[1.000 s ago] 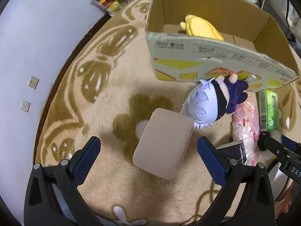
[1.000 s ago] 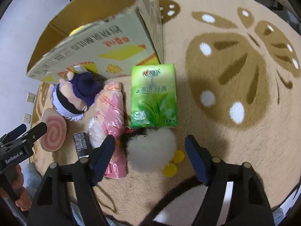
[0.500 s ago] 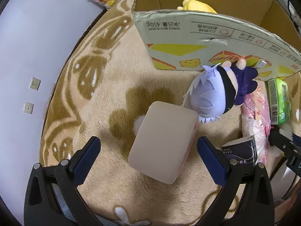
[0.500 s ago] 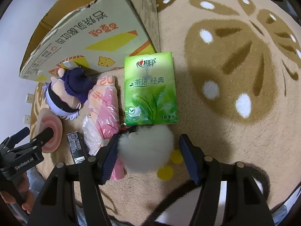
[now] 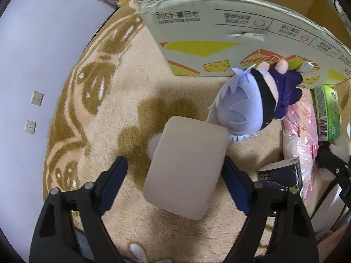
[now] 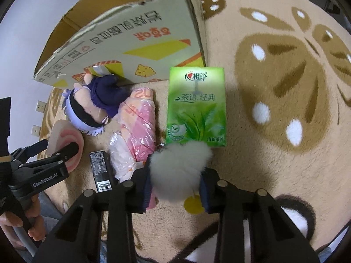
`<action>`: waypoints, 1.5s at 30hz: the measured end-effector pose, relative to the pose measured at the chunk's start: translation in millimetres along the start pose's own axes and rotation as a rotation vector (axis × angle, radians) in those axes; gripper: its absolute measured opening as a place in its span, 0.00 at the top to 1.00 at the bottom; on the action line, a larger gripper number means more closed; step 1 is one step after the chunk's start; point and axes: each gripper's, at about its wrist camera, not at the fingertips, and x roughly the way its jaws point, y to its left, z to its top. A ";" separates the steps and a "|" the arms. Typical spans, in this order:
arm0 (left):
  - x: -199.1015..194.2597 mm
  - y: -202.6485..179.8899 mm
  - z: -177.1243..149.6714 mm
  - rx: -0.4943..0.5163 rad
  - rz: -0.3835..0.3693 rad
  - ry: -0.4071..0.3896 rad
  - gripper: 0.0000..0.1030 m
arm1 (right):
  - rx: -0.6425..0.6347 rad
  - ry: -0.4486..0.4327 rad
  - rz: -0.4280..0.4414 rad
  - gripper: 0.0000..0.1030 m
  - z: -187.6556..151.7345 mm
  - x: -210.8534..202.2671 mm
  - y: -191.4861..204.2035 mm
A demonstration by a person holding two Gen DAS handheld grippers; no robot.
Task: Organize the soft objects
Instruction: 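Grasp the white fluffy toy with the right tool while the left tool grasps the pink roll-cake cushion, then lift the white fluffy toy with the right tool while the left tool carries the cushion over the box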
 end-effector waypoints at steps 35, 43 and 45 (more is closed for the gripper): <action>-101.9 18.4 -32.7 -0.088 0.041 -0.382 0.59 | -0.096 -0.480 0.030 0.65 -18.9 -133.3 -3.4; -119.7 23.9 -31.0 -0.125 0.023 -0.489 0.59 | -0.132 -0.583 0.000 0.65 -12.7 -152.6 2.1; -124.6 24.7 -29.2 -0.133 0.018 -0.515 0.59 | -0.141 -0.603 -0.001 0.65 -8.4 -157.1 4.0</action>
